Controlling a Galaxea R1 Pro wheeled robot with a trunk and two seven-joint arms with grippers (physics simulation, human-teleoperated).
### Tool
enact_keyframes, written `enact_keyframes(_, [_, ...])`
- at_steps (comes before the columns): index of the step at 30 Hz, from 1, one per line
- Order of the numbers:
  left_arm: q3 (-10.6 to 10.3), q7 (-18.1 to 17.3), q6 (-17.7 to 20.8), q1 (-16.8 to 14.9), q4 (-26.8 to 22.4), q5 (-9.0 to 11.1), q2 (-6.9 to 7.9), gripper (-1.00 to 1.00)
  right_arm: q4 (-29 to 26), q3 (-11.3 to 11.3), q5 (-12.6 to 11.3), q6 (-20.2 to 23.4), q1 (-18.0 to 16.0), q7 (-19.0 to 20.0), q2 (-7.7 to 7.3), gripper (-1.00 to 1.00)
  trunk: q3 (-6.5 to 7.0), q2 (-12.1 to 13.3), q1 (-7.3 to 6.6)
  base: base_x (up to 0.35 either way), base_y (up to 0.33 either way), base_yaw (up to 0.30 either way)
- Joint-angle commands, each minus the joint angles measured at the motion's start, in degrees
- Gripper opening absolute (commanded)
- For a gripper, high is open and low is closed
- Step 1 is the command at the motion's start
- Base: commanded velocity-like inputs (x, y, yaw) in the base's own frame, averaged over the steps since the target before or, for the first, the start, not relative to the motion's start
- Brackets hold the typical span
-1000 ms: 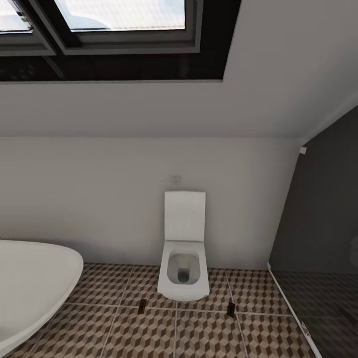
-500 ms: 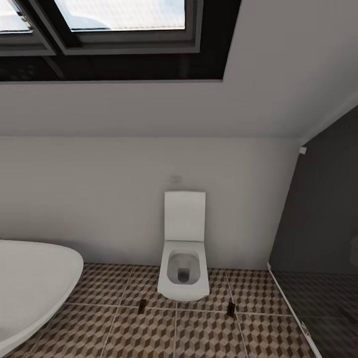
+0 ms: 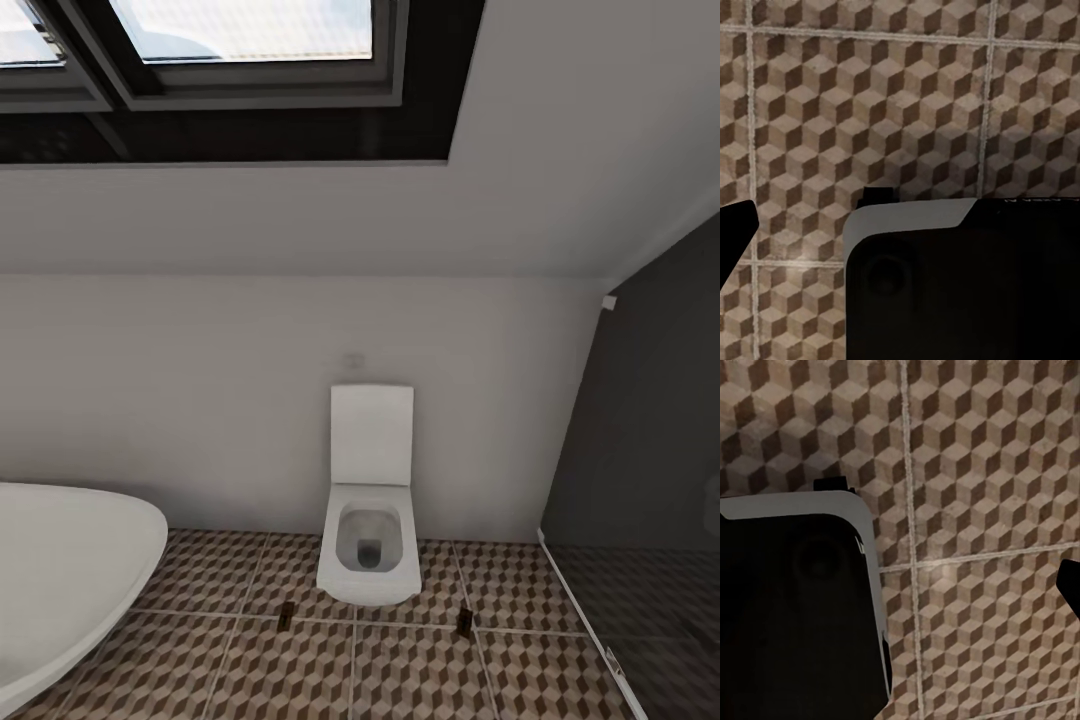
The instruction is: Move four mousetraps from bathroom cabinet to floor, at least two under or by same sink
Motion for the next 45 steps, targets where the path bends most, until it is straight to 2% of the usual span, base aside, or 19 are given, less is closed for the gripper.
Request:
enact_keyframes(1, [-0.54,-0.10,-0.13,-0.03,-0.01,0.58,0.03,1.00,0.16,-0.48,0.41,-0.40,-0.08,-0.12,-0.01,1.00,-0.08,-0.05,0.00,0.000,0.000,0.000])
enact_keyframes(45, [-0.62,0.07,-0.12,-0.03,-0.16,0.48,0.37,1.00,0.02,-0.45,0.58,-0.52,-0.08,-0.13,-0.04,1.00,-0.08,-0.05,0.00,0.000,0.000,0.000])
